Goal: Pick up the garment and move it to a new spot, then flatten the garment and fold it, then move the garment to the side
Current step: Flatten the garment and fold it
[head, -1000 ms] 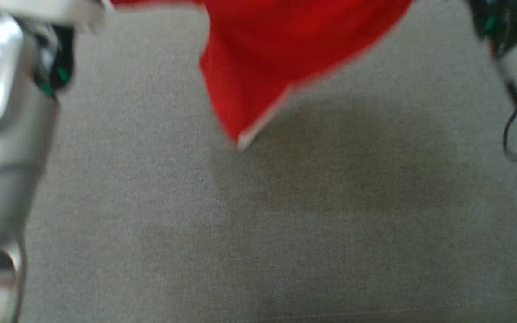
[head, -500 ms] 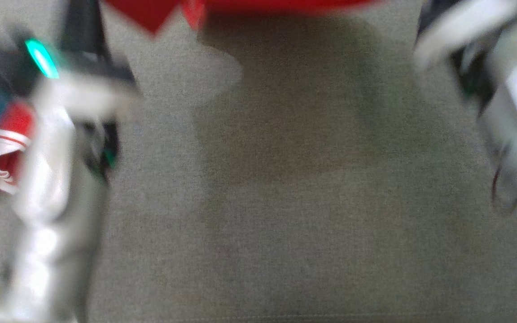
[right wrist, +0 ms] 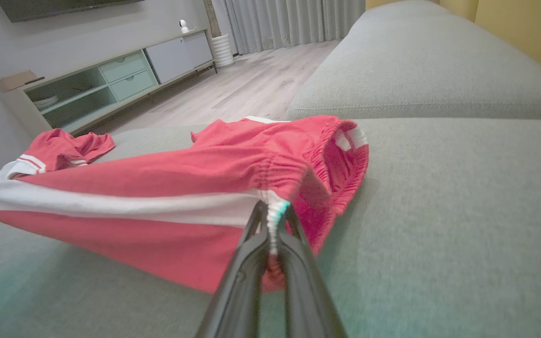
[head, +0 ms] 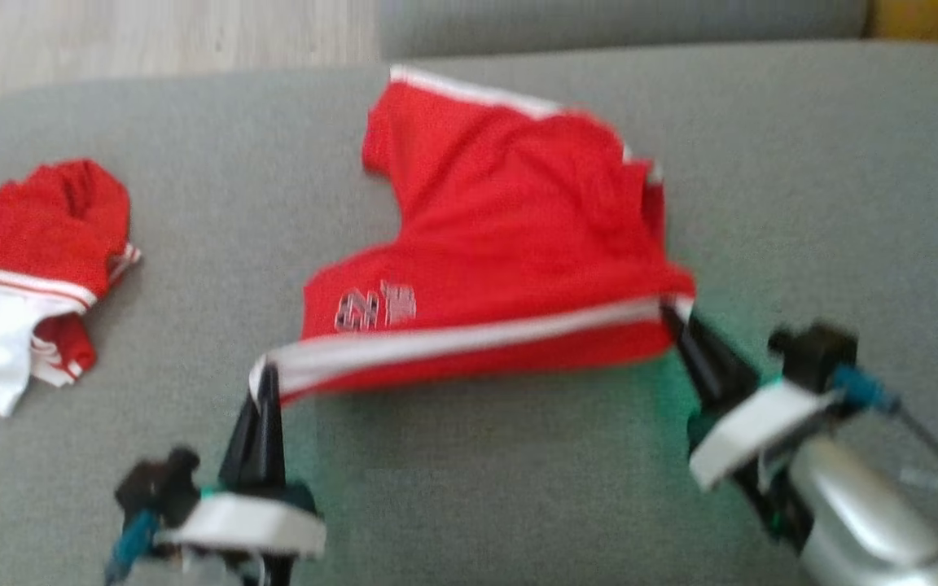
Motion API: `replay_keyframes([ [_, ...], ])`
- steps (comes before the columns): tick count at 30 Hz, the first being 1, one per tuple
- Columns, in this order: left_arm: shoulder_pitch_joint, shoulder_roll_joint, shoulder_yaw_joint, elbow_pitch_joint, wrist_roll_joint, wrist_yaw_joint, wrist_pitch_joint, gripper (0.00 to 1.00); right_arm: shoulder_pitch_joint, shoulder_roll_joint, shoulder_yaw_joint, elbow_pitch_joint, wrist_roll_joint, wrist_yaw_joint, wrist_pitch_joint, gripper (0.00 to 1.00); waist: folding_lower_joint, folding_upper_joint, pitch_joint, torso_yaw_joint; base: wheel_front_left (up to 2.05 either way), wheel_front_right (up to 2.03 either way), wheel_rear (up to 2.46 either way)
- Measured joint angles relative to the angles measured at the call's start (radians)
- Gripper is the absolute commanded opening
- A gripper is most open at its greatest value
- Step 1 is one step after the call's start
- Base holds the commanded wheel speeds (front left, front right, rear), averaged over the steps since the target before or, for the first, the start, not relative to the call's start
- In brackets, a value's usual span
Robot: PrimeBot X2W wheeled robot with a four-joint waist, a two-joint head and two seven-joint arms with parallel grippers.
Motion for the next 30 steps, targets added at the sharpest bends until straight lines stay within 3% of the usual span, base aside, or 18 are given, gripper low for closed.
replay_keyframes([
  [8, 0.206, -0.006, 0.009, -0.033, 0.0, 0.0, 0.002, 0.0, 0.216, 0.012, -0.029, -0.055, 0.031, 0.0, 0.0, 0.0, -0.0002, 0.0, -0.123, -0.013, 0.0, 0.0, 0.0],
  [15, 0.193, 0.005, 0.001, -0.09, 0.003, 0.0, 0.003, 0.0, 0.265, 0.018, -0.045, -0.1, 0.092, 0.0, 0.0, 0.0, 0.0002, 0.0, -0.126, -0.036, 0.0, 0.0, 0.0],
  [18, 0.07, 0.07, -0.069, -0.09, 0.002, 0.0, 0.003, 0.0, 0.238, 0.047, -0.041, -0.098, 0.171, 0.0, 0.0, 0.0, 0.0003, 0.0, -0.1, -0.046, 0.0, 0.0, 0.0],
  [22, -0.206, 0.168, -0.184, -0.023, -0.063, 0.0, 0.003, 0.0, 0.11, 0.082, -0.011, -0.077, 0.295, 0.0, 0.017, 0.0, 0.0005, 0.0, -0.037, -0.06, 0.0, 0.0, 0.0],
  [30, -0.638, 0.273, -0.464, 0.153, -0.318, 0.0, 0.093, 0.0, -0.129, 0.14, 0.017, -0.032, 0.514, 0.0, 0.062, 0.0, 0.0007, 0.0, 0.115, -0.106, 0.0, 0.0, 0.0],
])
